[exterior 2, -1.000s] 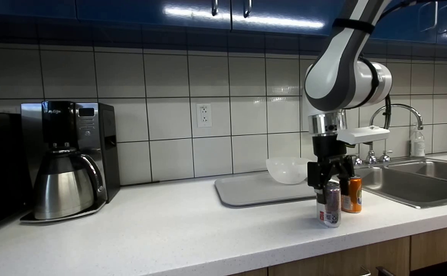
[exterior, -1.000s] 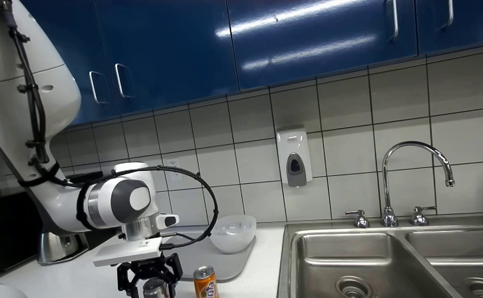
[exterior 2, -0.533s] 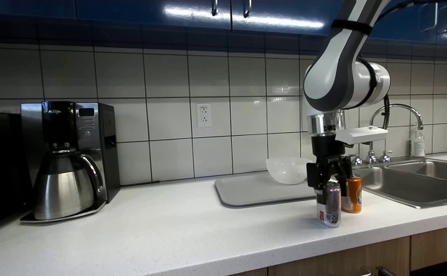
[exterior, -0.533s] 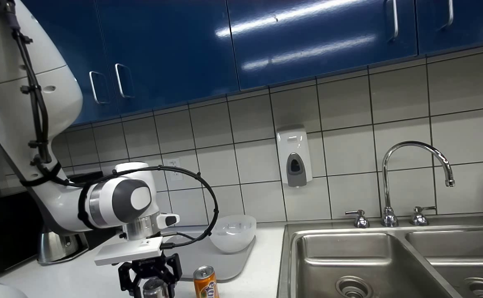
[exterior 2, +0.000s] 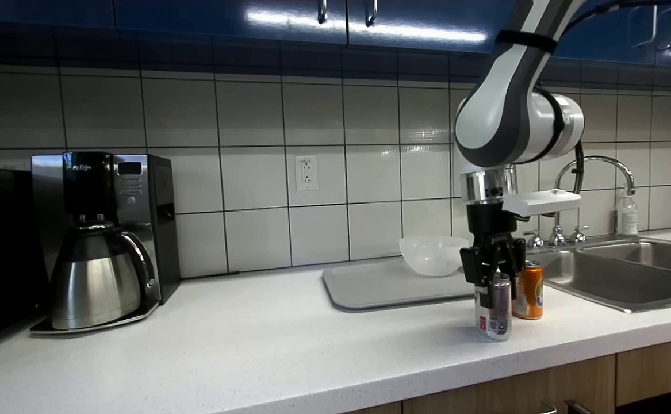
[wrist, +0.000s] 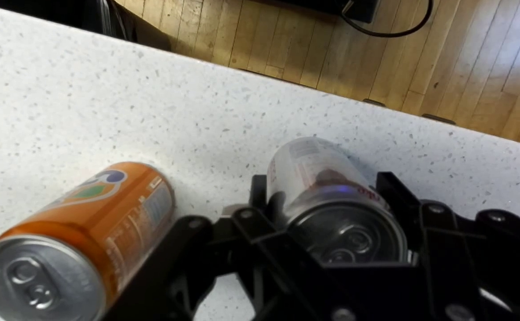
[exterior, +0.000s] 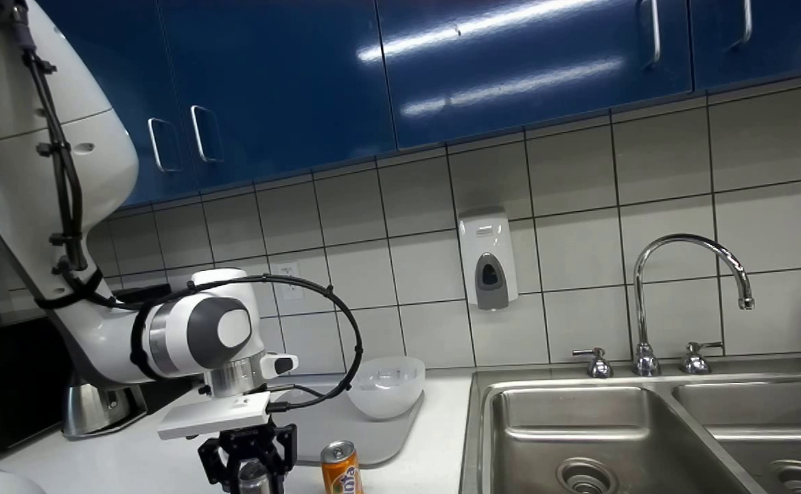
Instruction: Put the cans on the tray.
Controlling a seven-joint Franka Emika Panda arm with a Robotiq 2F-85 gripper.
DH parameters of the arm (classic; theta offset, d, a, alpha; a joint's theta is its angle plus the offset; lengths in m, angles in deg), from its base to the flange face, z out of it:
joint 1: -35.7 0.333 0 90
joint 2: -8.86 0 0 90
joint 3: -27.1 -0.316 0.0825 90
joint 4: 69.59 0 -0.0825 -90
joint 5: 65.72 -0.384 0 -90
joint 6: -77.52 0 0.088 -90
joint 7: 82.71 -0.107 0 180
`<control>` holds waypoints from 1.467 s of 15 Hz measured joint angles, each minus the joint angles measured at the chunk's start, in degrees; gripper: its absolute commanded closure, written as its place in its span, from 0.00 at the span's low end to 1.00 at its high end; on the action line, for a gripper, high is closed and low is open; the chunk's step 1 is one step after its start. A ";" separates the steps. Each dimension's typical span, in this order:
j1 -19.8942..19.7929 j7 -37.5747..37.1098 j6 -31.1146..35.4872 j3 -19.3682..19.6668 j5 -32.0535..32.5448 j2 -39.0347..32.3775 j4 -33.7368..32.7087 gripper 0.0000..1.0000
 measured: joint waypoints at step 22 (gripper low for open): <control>-1.85 3.65 -13.75 1.08 -0.55 -3.13 -20.52 0.62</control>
